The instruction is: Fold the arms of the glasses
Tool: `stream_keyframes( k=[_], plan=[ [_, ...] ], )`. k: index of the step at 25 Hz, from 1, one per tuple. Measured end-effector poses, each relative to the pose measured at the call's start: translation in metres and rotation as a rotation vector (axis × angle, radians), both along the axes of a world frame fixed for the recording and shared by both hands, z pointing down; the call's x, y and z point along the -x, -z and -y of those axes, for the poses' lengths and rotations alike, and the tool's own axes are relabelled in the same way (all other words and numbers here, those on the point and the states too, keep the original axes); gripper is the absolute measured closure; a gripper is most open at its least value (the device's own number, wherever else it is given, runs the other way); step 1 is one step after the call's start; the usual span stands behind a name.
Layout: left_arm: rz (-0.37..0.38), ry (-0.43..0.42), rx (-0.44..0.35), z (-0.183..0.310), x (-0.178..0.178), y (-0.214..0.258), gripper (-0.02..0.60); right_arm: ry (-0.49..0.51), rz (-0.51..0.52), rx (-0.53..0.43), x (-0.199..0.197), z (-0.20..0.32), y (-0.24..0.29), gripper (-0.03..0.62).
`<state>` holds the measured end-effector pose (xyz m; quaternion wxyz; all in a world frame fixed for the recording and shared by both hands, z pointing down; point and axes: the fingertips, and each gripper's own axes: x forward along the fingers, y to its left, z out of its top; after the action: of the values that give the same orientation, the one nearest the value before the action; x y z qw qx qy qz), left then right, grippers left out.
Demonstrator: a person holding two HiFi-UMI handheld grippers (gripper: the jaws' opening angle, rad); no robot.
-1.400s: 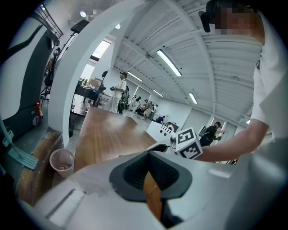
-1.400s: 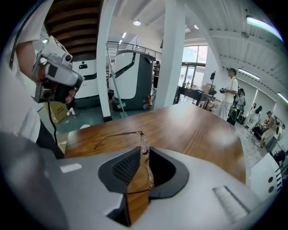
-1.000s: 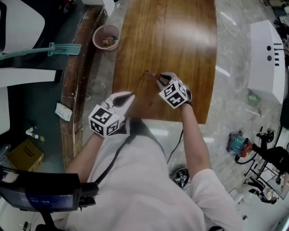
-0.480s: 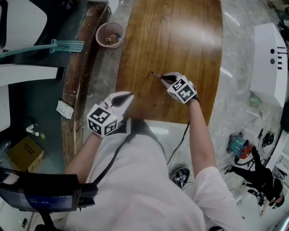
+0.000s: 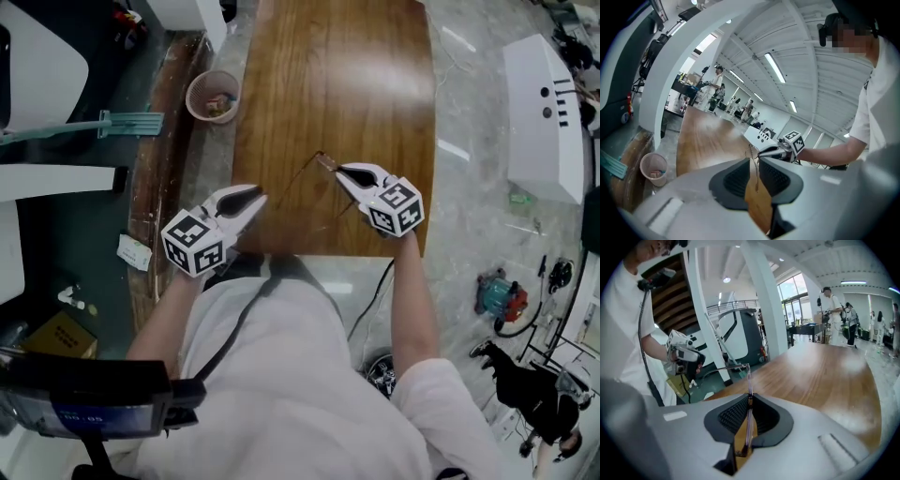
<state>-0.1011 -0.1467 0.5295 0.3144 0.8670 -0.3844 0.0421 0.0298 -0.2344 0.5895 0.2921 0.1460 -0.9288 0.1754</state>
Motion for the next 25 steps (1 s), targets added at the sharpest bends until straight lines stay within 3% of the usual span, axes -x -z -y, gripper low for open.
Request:
stream_keyframes(
  k=[8, 16, 20, 22, 25],
  plan=[
    [-0.125, -0.277, -0.050, -0.015, -0.042, 0.067, 0.463, -0.147, 0.249, -0.053, -0.042, -0.014, 0.079, 0.560],
    [-0.299, -0.502, 0.034, -0.035, -0.085, 0.108, 0.457, -0.169, 0.381, -0.066, -0.068, -0.038, 0.120, 0.562],
    [-0.304, -0.594, 0.055, -0.045, -0.101, 0.113, 0.464, -0.166, 0.410, -0.082, -0.071, -0.047, 0.134, 0.561],
    [-0.301, -0.625, 0.053, -0.052, -0.112, 0.115, 0.554, -0.178, 0.443, -0.088, -0.073, -0.050, 0.143, 0.562],
    [-0.294, -0.651, 0.048, -0.059, -0.125, 0.112, 0.555, -0.223, 0.507, -0.082, -0.072, -0.052, 0.155, 0.562]
  ],
)
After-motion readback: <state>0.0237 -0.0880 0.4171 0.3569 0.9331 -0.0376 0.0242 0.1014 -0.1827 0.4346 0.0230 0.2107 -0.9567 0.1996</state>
